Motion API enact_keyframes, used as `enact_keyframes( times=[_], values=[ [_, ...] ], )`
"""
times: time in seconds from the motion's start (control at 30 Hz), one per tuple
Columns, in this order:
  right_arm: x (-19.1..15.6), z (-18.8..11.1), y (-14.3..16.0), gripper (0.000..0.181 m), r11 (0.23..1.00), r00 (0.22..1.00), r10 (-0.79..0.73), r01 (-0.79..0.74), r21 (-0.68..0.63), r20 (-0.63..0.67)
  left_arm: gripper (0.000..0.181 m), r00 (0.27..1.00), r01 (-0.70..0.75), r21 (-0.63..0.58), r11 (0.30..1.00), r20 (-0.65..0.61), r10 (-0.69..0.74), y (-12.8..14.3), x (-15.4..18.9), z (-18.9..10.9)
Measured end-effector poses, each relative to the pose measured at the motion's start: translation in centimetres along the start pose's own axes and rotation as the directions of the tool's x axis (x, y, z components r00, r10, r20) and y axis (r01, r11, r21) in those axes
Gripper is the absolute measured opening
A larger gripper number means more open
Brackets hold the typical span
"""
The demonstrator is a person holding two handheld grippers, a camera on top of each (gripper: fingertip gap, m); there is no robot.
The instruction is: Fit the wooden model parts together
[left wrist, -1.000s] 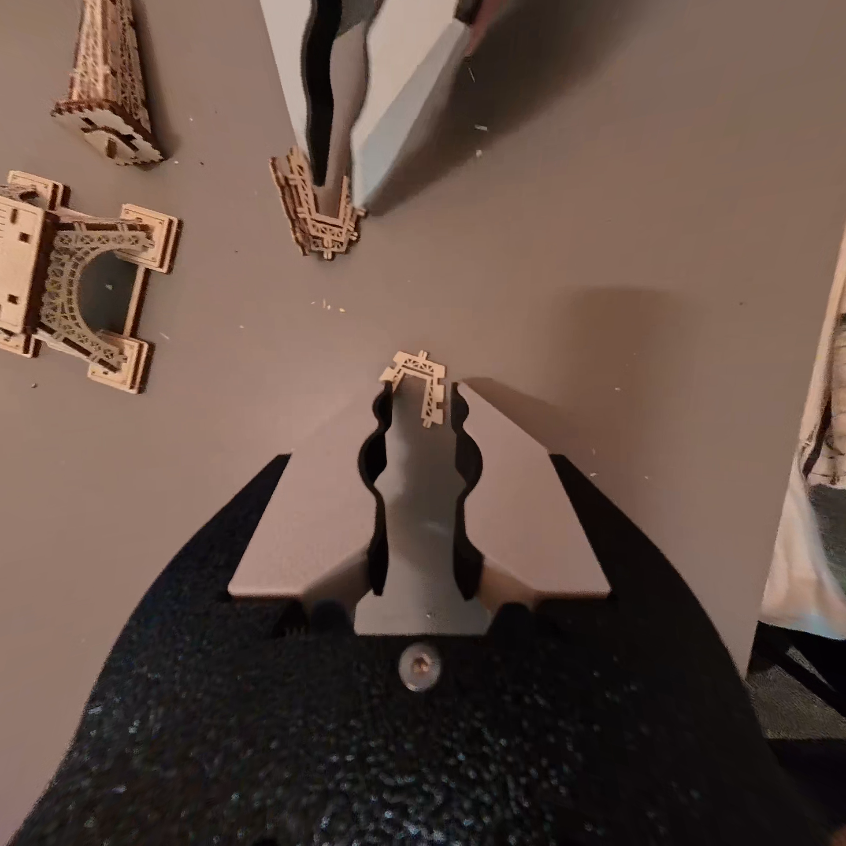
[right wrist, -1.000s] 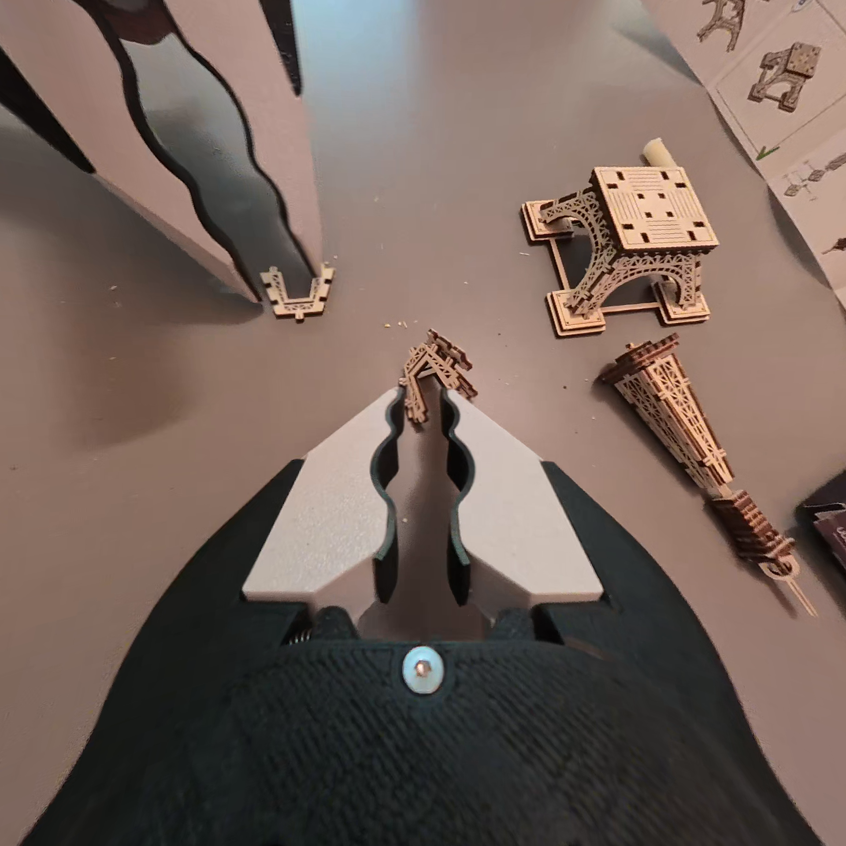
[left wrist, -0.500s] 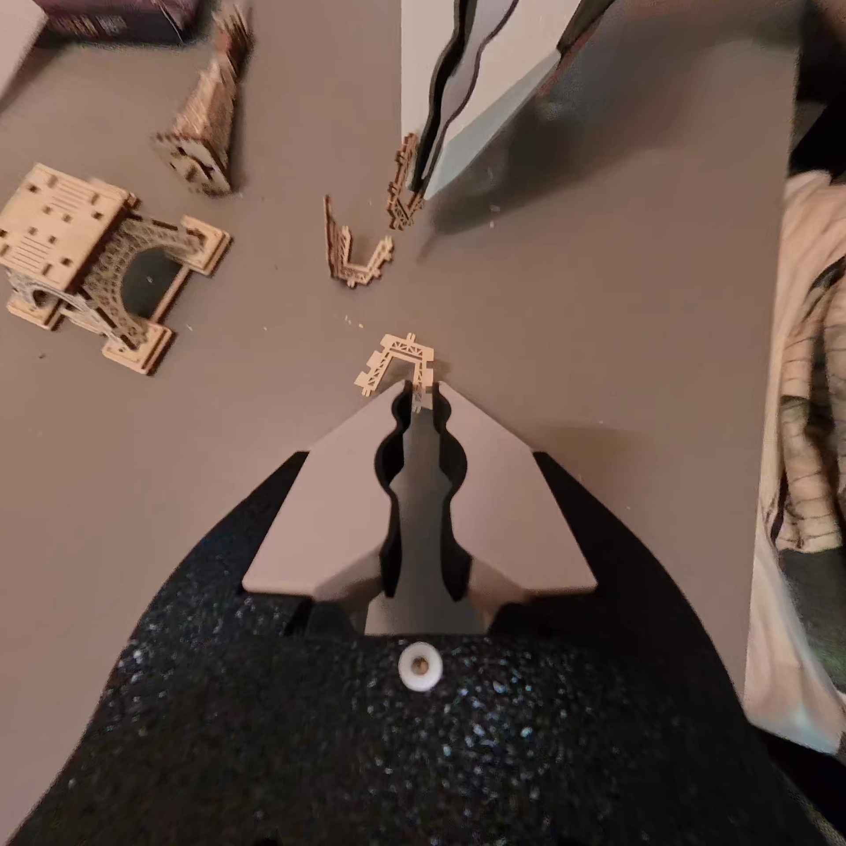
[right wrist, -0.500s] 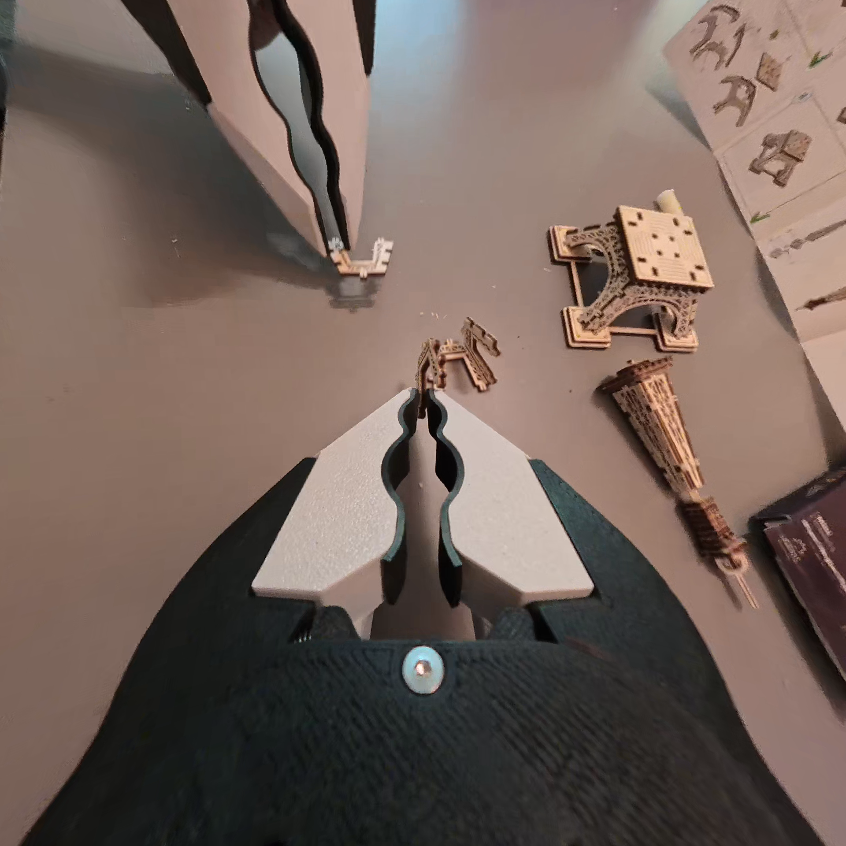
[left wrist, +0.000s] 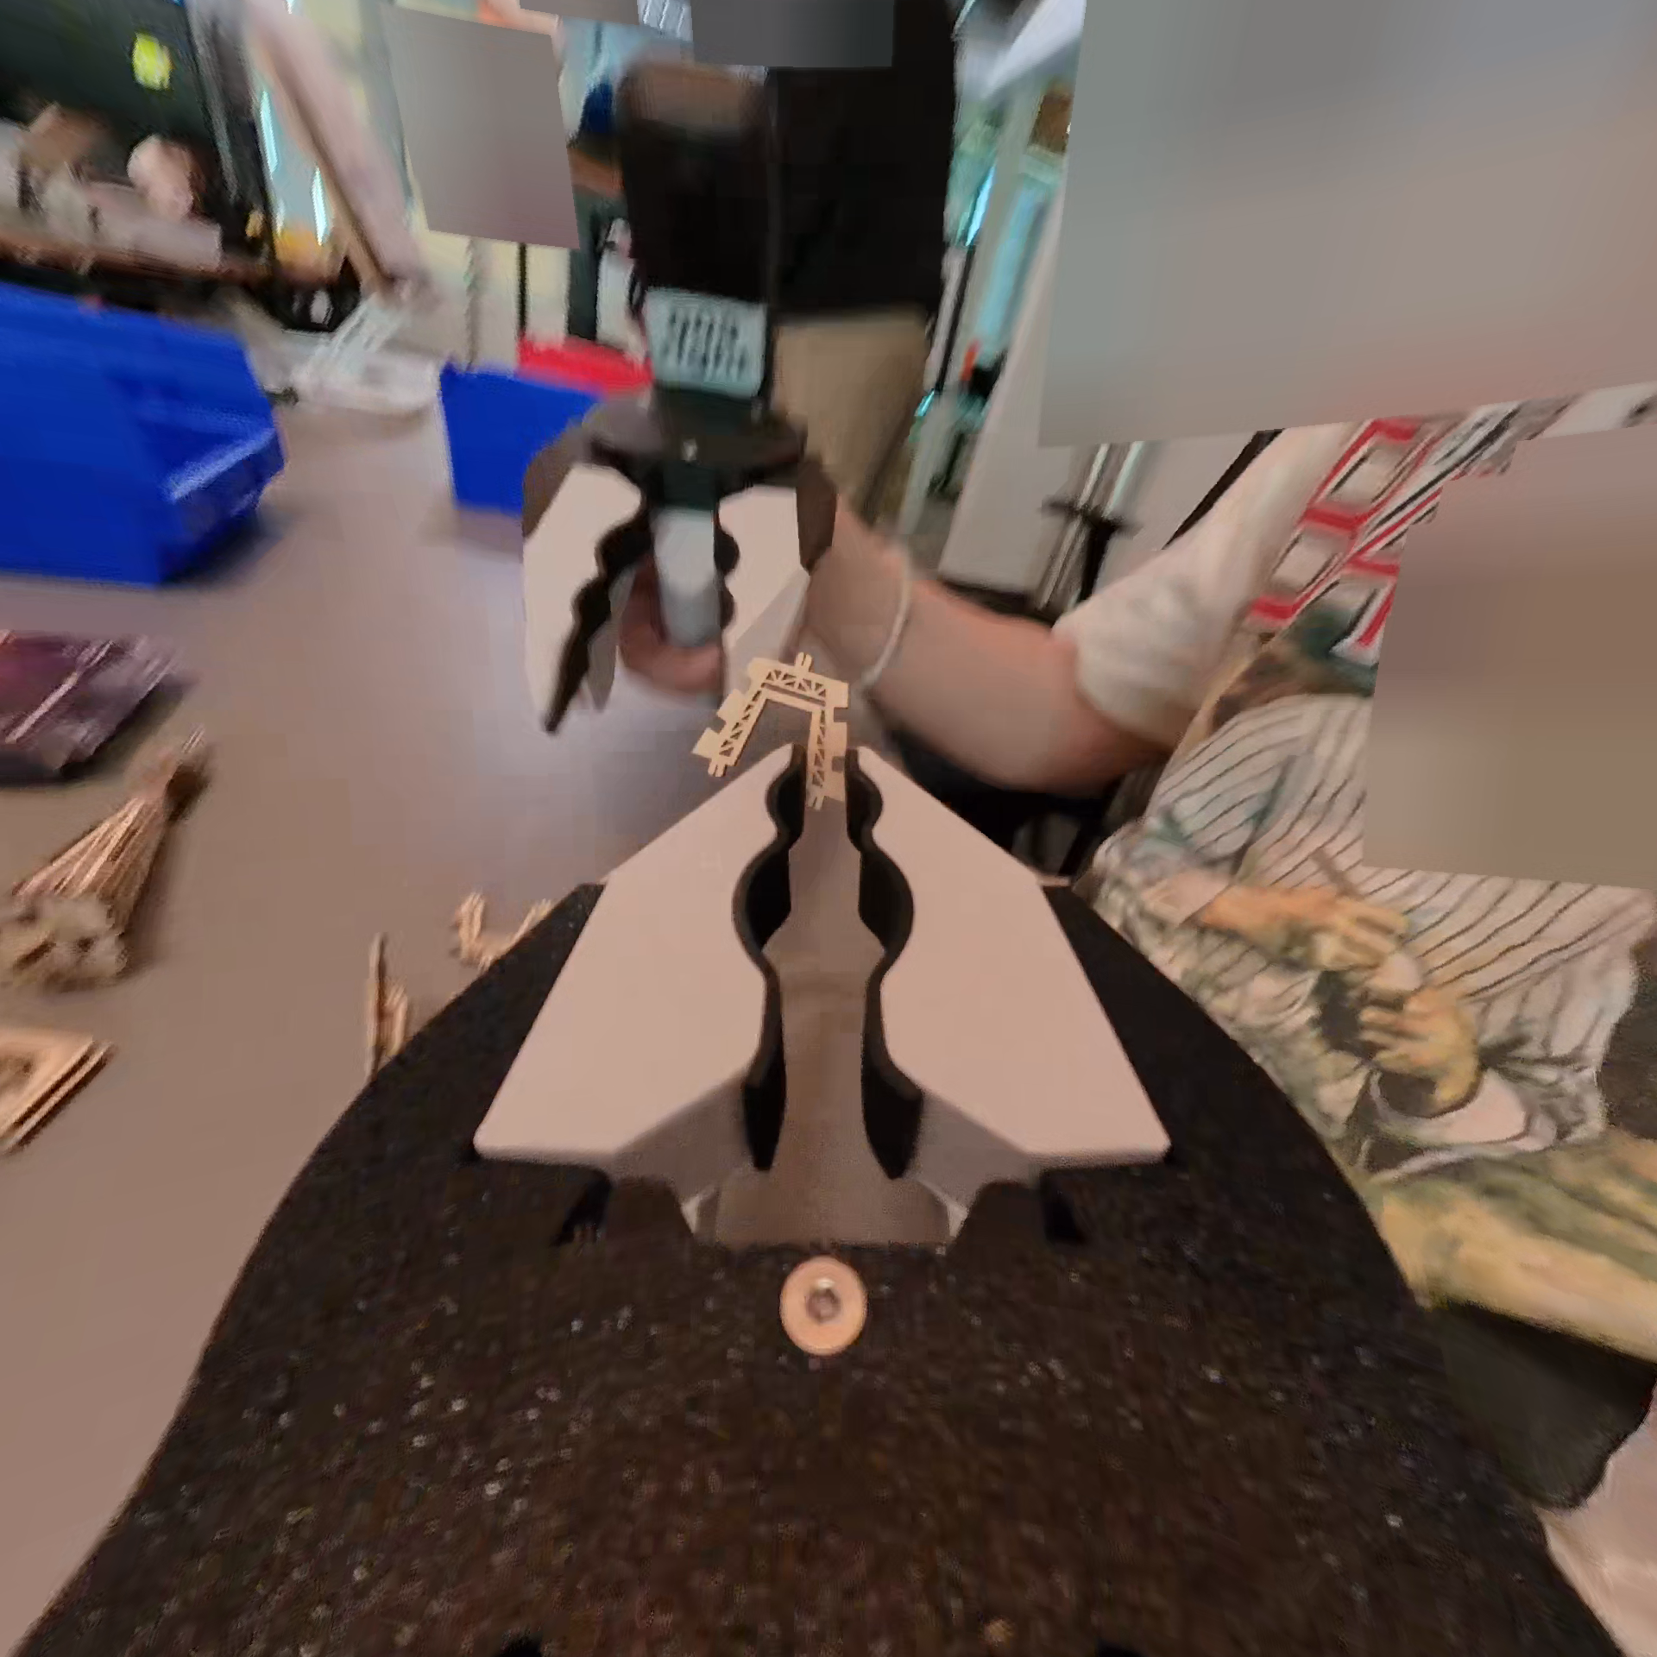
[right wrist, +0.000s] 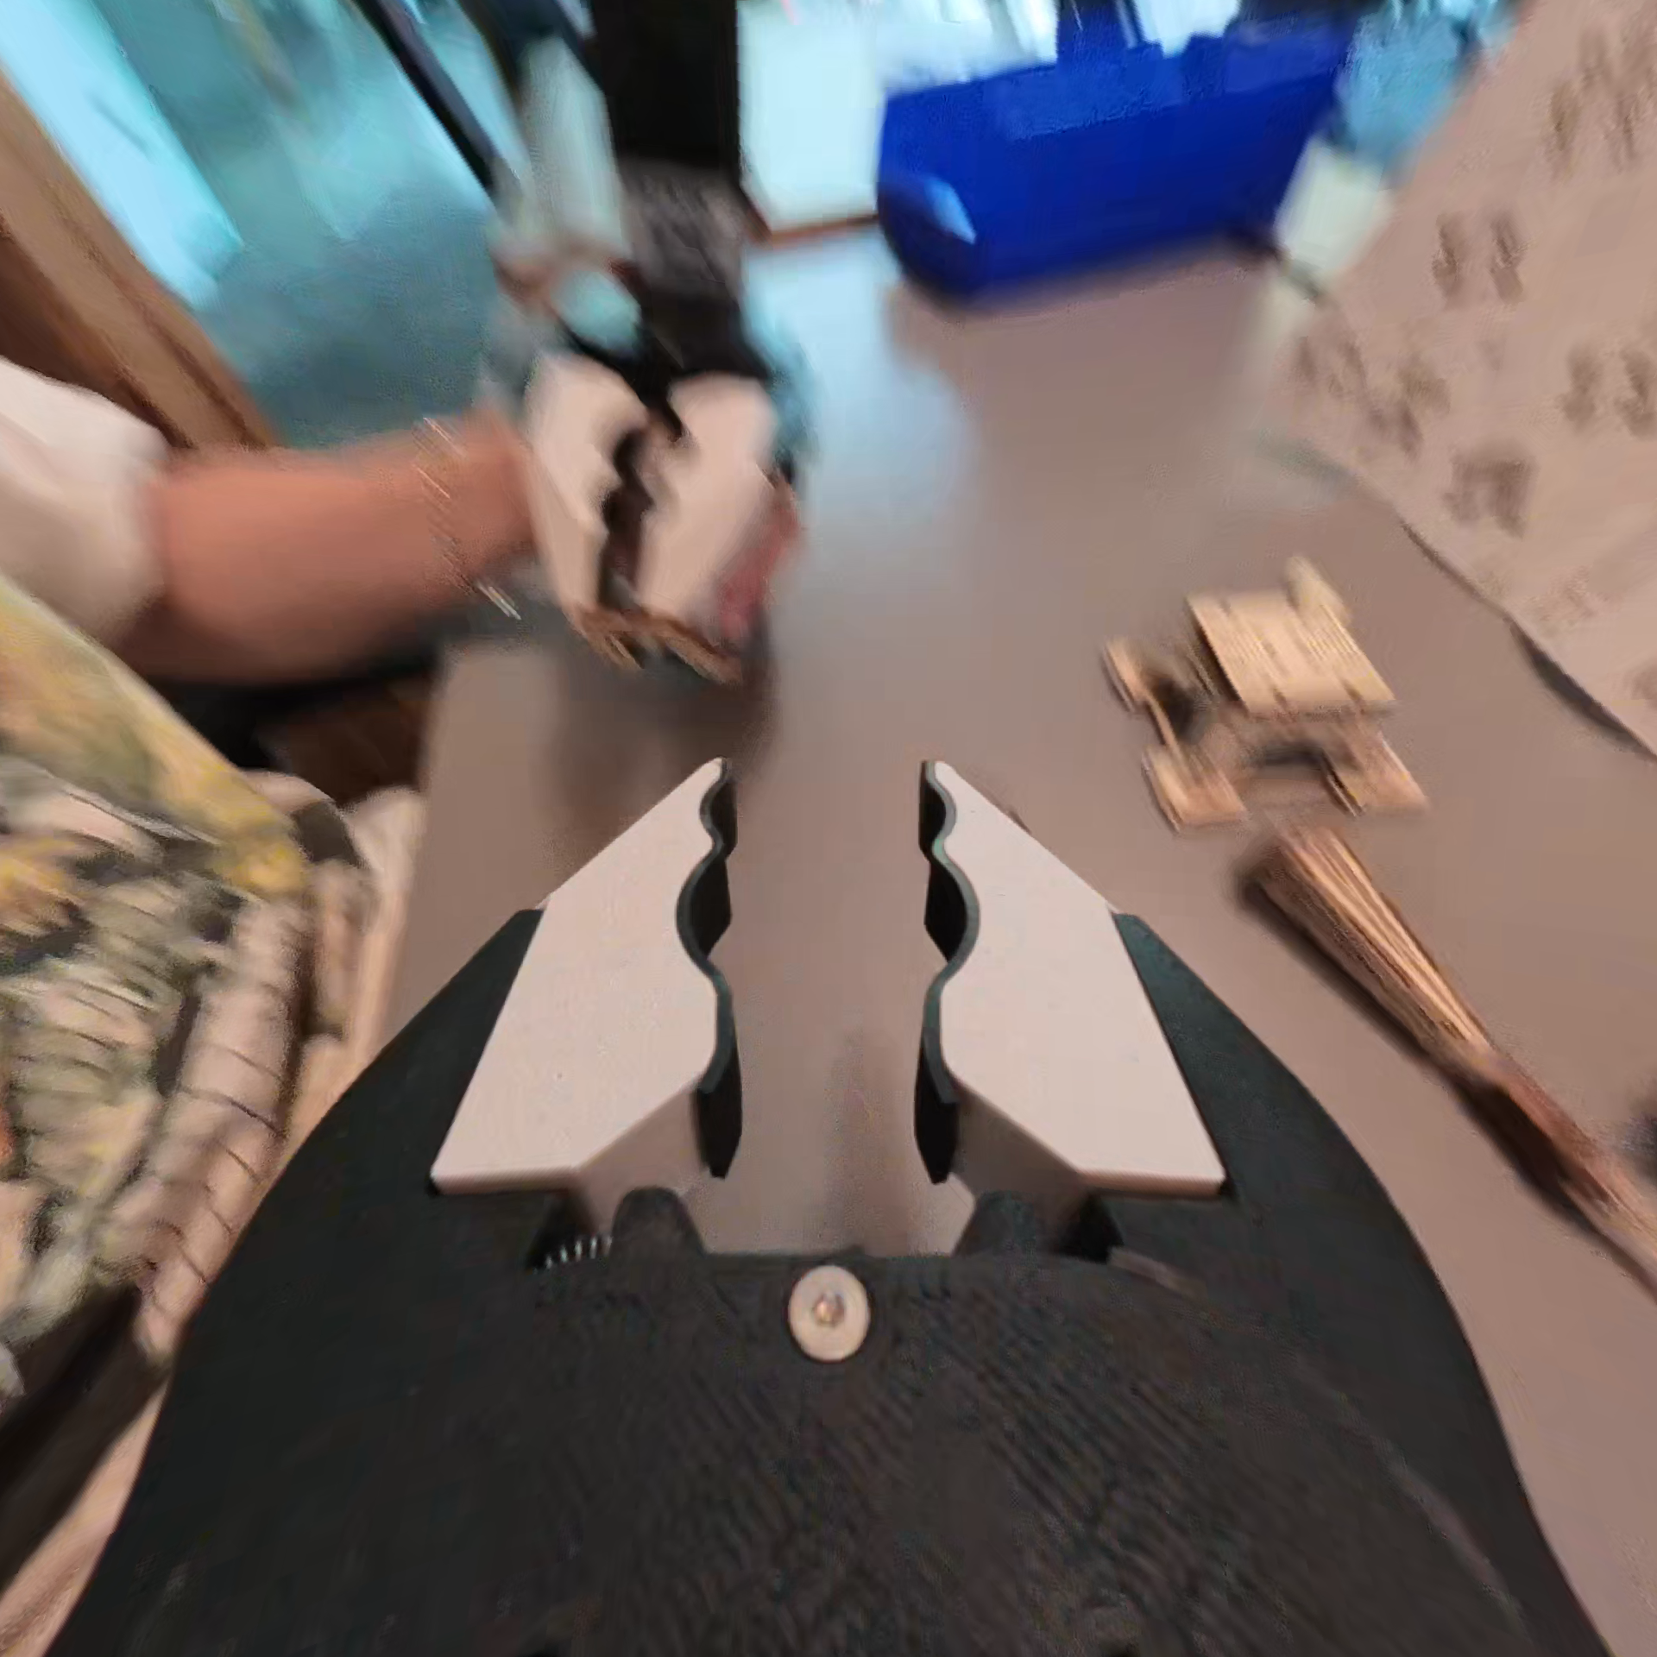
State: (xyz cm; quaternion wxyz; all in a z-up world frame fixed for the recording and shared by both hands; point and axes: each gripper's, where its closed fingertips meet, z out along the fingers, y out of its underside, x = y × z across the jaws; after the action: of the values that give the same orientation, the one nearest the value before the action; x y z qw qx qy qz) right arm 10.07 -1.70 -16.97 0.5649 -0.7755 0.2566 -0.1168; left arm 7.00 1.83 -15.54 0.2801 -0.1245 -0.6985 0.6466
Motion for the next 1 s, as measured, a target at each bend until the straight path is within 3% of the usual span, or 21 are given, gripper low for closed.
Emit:
enact_keyframes(
  times=[0.07,0.13,0.33,0.43,0.53,0.63,0.83,1.0],
  values=[
    [-2.9,0.7,-2.8,0.039,0.981,0.983,0.001,-0.037,0.192,0.183,0.006,0.998,0.012,0.108,0.994,-0.064,-0.005,-1.5,0.6,0.5],
    [-4.5,0.4,-3.8,0.037,0.962,0.952,-0.01,-0.074,0.263,0.306,0.006,0.995,0.032,0.173,0.984,-0.095,-0.015,-2.3,0.7,0.5],
    [-4.3,-0.5,-4.4,0.014,0.927,0.945,-0.054,-0.073,0.368,0.323,0.006,0.985,0.054,0.226,0.973,-0.17,-0.015,-2.8,1.7,0.3],
    [-4.5,0.3,-3.9,0.02,0.94,0.949,-0.084,-0.027,0.341,0.304,0.006,0.982,0.07,0.224,0.972,-0.188,-0.027,-2.8,1.7,0.4],
    [-4.5,0.6,-3.9,0.005,0.938,0.952,-0.113,0.008,0.346,0.283,0.006,0.973,0.101,0.234,0.967,-0.225,-0.048,-2.9,2.0,0.2],
    [-4.5,0.6,-3.8,0.003,0.94,0.951,-0.116,0.011,0.342,0.287,0.007,0.975,0.099,0.232,0.968,-0.215,-0.048,-2.8,1.9,0.0],
    [-2.3,1.2,-2.6,0.0,0.975,0.982,-0.058,0.017,0.221,0.178,0.0,1.0,-0.011,0.112,0.994,-0.012,0.012,-1.3,-0.4,-1.1],
    [0.0,2.0,-0.6,0.0,0.997,0.999,0.0,-0.003,0.072,0.04,0.006,0.985,-0.068,-0.089,0.994,0.151,0.081,0.9,-2.5,-2.0]
  ],
)
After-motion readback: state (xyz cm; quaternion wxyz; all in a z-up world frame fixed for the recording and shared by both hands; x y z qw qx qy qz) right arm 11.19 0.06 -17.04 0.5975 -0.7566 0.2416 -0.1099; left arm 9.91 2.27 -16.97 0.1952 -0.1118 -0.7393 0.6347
